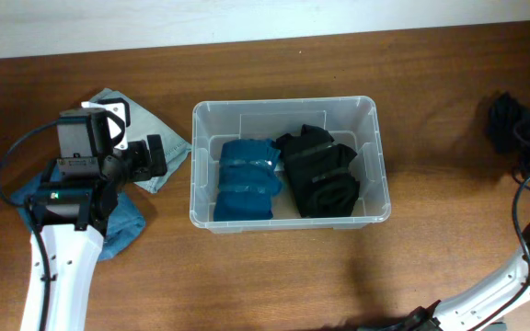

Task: Pack container
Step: 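Withdraw the right gripper to the right side of the table, then press the black garment down into the bin with the right gripper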

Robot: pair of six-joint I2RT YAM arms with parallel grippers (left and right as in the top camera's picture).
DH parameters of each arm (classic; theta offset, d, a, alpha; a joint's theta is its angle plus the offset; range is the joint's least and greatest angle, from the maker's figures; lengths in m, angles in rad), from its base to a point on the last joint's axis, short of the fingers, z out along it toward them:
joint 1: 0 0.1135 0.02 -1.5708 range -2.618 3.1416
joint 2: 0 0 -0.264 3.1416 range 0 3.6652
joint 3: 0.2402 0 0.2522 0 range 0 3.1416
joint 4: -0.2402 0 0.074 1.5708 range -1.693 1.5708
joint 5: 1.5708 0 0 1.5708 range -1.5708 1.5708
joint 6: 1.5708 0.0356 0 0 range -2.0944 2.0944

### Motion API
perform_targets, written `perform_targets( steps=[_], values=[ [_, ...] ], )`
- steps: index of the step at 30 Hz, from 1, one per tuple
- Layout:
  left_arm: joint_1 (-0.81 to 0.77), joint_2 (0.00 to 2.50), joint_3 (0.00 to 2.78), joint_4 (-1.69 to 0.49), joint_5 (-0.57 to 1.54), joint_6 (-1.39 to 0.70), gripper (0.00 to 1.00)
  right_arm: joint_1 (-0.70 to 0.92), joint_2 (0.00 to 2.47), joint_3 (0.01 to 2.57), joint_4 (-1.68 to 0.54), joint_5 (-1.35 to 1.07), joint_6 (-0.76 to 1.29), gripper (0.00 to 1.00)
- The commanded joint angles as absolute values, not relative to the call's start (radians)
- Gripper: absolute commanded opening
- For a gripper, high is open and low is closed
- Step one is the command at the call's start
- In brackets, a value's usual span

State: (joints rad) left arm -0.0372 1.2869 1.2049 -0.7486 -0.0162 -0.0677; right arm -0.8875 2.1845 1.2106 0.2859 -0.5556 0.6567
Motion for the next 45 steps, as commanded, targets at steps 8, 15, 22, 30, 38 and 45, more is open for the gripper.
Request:
perform_targets(
  steps=[8, 15, 22, 30, 38, 45],
  values=[
    [-0.038, 1.292, 1.227, -0.745, -0.023, -0.052, 0.99, -0.884, 2.287, 1.156, 0.302, -0.662, 0.686, 0.04],
    [-0.038, 1.292, 1.227, -0.745, -0.023, -0.052, 0.99, -0.854, 2.164, 1.166, 0.315, -0.862, 0.685, 0.04],
    [-0.038, 1.292, 1.227, -0.745, -0.023, -0.052, 0.99, -0.729, 1.863, 1.166, 0.043, -0.841, 0.491, 0.04],
    [-0.038, 1.292, 1.227, -0.746, -0.023, -0.052, 0.99, -0.493, 1.462, 1.166, -0.279, -0.72, 0.286, 0.04],
    [-0.038, 1.292, 1.227, -0.746, -0.026, -0.052, 0.99, -0.15, 1.259, 1.166, -0.543, -0.694, 0.069, 0.04],
    [-0.038, 1.292, 1.227, -0.746, -0.026, -0.052, 0.99, 0.202, 1.347, 1.166, -0.7, -0.551, 0.03, 0.04]
  ],
)
